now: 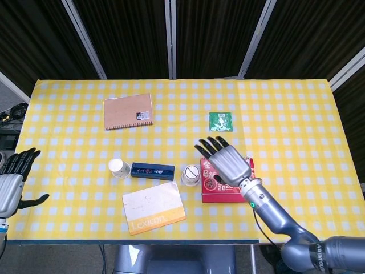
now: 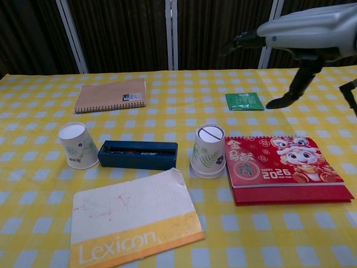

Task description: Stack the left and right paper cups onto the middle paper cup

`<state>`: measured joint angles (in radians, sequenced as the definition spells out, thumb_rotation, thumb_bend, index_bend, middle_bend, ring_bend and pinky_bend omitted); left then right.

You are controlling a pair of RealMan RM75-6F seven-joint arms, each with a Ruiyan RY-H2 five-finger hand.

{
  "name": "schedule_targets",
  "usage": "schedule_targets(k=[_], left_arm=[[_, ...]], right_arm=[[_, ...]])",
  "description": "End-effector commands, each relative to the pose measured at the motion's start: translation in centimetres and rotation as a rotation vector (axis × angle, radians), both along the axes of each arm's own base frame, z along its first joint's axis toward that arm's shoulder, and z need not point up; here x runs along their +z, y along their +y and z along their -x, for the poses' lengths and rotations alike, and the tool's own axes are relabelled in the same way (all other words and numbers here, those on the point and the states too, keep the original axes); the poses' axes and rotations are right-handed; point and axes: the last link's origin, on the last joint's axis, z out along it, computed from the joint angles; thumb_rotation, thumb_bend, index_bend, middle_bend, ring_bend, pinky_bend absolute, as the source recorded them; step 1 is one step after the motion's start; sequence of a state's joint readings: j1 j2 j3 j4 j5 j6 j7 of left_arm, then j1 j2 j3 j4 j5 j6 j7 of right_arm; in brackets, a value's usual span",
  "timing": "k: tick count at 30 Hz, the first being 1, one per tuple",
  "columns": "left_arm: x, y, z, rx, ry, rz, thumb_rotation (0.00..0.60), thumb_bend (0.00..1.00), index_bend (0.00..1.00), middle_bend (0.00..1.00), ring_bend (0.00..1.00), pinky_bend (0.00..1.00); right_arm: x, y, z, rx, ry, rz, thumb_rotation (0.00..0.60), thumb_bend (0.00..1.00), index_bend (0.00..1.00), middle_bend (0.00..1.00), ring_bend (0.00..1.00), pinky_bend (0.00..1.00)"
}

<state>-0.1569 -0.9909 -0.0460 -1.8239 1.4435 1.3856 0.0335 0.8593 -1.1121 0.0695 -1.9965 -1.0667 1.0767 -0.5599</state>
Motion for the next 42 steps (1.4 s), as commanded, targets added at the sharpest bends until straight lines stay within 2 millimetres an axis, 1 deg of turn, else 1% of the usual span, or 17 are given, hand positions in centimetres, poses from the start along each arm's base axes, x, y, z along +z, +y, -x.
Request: schedule_targets(k=[1, 4, 6, 8, 12, 13, 14, 18, 22, 25, 27, 30, 35, 42], left_arm=[[-0.8, 0.9, -0.1, -0.031, 0.013, 0.023, 0.6, 0.0, 0.0, 0.0, 0.0, 0.0], [-1.2, 1.5, -0.3, -0.055, 0.028, 0.046, 0.6, 0.0, 0.0, 0.0, 0.0, 0.0], [-1.4, 1.9, -0.4, -0.07, 0.046, 0.055, 0.6, 0.0, 0.0, 0.0, 0.0, 0.0], [-1.8, 2.8, -0.7, -0.098, 0.071, 0.073, 0.6, 0.0, 0.0, 0.0, 0.0, 0.0], [-2.9, 4.5, -1.4, -0.157, 0.101, 0.13, 0.6, 0.0, 0.0, 0.0, 0.0, 0.0], [-3.5, 5.1, -1.9, -0.187, 0.123, 0.164, 0.6, 0.0, 0.0, 0.0, 0.0, 0.0], [-3.9, 5.6, -2.3, -0.202, 0.136, 0.182, 0.6, 0.0, 0.0, 0.0, 0.0, 0.0], [-5.1, 7.0, -3.4, -0.245, 0.159, 0.221, 0.6, 0.0, 0.0, 0.0, 0.0, 0.0], [-6.3, 8.1, -4.3, -0.279, 0.181, 0.258, 0.6, 0.0, 0.0, 0.0, 0.0, 0.0], [-7.6, 9.2, -5.1, -0.306, 0.209, 0.285, 0.6, 0.01, 0.0, 0.01, 0.01, 0.05], [-8.6, 9.9, -5.7, -0.32, 0.215, 0.305, 0.6, 0.04, 0.05, 0.06, 0.05, 0.1], [-9.9, 10.9, -6.5, -0.337, 0.205, 0.326, 0.6, 0.08, 0.11, 0.11, 0.1, 0.18], [-11.6, 12.1, -7.0, -0.336, 0.244, 0.359, 0.6, 0.17, 0.17, 0.18, 0.18, 0.27], [-13.2, 13.1, -6.8, -0.317, 0.287, 0.386, 0.6, 0.21, 0.24, 0.21, 0.23, 0.31]], right_arm=[[5.4, 2.1, 8.0, -0.04, -0.056, 0.124, 0.6, 0.0, 0.06, 0.0, 0.0, 0.0], [7.0, 2.8, 10.9, -0.027, -0.042, 0.162, 0.6, 0.0, 0.02, 0.0, 0.0, 0.0], [7.6, 3.2, 12.1, -0.029, -0.035, 0.177, 0.6, 0.0, 0.0, 0.0, 0.0, 0.0], [8.2, 3.9, 13.9, -0.039, -0.053, 0.196, 0.6, 0.0, 0.0, 0.0, 0.0, 0.0], [8.4, 5.5, 17.2, -0.062, -0.083, 0.208, 0.6, 0.0, 0.0, 0.0, 0.0, 0.0], [8.0, 6.5, 18.5, -0.099, -0.089, 0.185, 0.6, 0.0, 0.0, 0.0, 0.0, 0.0], [7.8, 7.0, 19.1, -0.11, -0.092, 0.177, 0.6, 0.0, 0.0, 0.0, 0.0, 0.0], [7.1, 8.3, 19.8, -0.142, -0.125, 0.169, 0.6, 0.0, 0.0, 0.0, 0.0, 0.0], [6.4, 9.2, 19.9, -0.175, -0.152, 0.171, 0.6, 0.0, 0.0, 0.0, 0.0, 0.0], [5.7, 10.0, 20.0, -0.207, -0.173, 0.163, 0.6, 0.0, 0.0, 0.0, 0.0, 0.0], [5.3, 10.3, 20.1, -0.214, -0.168, 0.161, 0.6, 0.0, 0.0, 0.0, 0.0, 0.0], [5.0, 10.4, 20.4, -0.214, -0.151, 0.164, 0.6, 0.0, 0.0, 0.0, 0.0, 0.0], [5.0, 10.1, 20.8, -0.229, -0.15, 0.171, 0.6, 0.0, 0.0, 0.0, 0.0, 0.0], [5.1, 9.9, 20.9, -0.235, -0.178, 0.187, 0.6, 0.0, 0.01, 0.0, 0.0, 0.0]])
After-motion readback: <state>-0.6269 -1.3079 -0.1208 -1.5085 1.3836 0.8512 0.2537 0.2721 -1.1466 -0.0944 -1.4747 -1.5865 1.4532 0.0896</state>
